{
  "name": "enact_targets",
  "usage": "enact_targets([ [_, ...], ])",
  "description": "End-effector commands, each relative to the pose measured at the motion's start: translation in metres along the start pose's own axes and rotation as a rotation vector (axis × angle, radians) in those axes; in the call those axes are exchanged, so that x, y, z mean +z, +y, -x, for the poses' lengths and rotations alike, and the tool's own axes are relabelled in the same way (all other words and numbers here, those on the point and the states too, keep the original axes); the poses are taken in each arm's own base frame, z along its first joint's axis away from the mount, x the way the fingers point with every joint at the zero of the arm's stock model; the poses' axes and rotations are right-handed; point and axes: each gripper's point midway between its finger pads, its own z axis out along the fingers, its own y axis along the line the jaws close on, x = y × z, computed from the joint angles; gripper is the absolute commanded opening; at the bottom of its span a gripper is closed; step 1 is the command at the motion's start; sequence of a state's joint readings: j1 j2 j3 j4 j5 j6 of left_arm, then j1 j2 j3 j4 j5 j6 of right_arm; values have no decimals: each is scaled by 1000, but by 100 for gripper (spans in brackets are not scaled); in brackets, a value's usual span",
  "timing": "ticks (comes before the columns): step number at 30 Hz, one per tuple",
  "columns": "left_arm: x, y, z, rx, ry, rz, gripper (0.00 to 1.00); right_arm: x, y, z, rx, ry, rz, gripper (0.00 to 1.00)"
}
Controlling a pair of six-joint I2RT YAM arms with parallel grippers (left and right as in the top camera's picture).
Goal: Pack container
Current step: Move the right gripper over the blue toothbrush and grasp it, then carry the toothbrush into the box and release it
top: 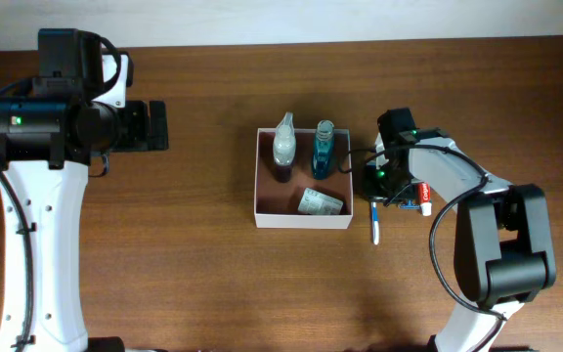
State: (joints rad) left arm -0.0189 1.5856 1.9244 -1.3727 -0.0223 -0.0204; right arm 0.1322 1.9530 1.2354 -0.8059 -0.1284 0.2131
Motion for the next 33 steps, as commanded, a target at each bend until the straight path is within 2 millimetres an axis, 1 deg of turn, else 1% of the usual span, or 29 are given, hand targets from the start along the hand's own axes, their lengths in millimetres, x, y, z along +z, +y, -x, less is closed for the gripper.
enact_targets([
  [1, -6, 0, 3, -9, -21, -7, 100, 18, -12, -20, 15, 72, -43, 4],
  [4, -6, 0, 3, -9, -21, -7, 100, 13, -11, -20, 16, 65, -42, 4],
  [7, -6, 0, 3, -9, -21, -7, 100, -18, -6, -15, 7, -2, -27, 4],
  [8, -6, 0, 3, -9, -21, -7, 100, -31, -4, -14, 3, -31, -20, 4],
  [9, -6, 0, 3, -9, -21, -7, 100, -58, 2, -13, -8, -85, -8, 4],
  [11, -6, 0, 3, -9, -21, -7, 100, -99, 14, -16, -40, -168, 13, 4],
  [12, -6, 0, 3, -9, -21, -7, 100, -125, 24, -21, -69, -229, 31, 4],
  [14, -6, 0, 3, -9, -21, -7, 100, -153, 38, -28, -125, -304, 56, 4],
  [16, -6, 0, 3, -9, -21, -7, 100, -176, 57, -37, -243, -376, 80, 4],
  [17, -6, 0, 3, -9, -21, -7, 100, -188, 78, -48, -383, -413, 113, 4],
  [18, -6, 0, 3, -9, -21, -7, 100, -192, 91, -55, -463, -424, 138, 4],
  [19, -6, 0, 3, -9, -21, -7, 100, -196, 117, -69, -647, -438, 192, 4],
  [20, -6, 0, 3, -9, -21, -7, 100, -196, 136, -81, -803, -445, 212, 4],
  [22, -6, 0, 3, -9, -21, -7, 100, -189, 158, -92, -1007, -448, 206, 4],
  [23, -6, 0, 3, -9, -21, -7, 100, -183, 166, -94, -1110, -448, 196, 4],
  [25, -6, 0, 3, -9, -21, -7, 100, -170, 174, -91, -1241, -441, 172, 4],
  [26, -6, 0, 3, -9, -21, -7, 100, -158, 177, -85, -1331, -432, 148, 4],
  [28, -6, 0, 3, -9, -21, -7, 100, -141, 175, -68, -1405, -428, 65, 4],
  [31, -6, 0, 3, -9, -21, -7, 100, -120, 173, -38, -1411, -442, -55, 4],
  [33, -6, 0, 3, -9, -21, -7, 100, -111, 174, -24, -1401, -456, -102, 4],
])
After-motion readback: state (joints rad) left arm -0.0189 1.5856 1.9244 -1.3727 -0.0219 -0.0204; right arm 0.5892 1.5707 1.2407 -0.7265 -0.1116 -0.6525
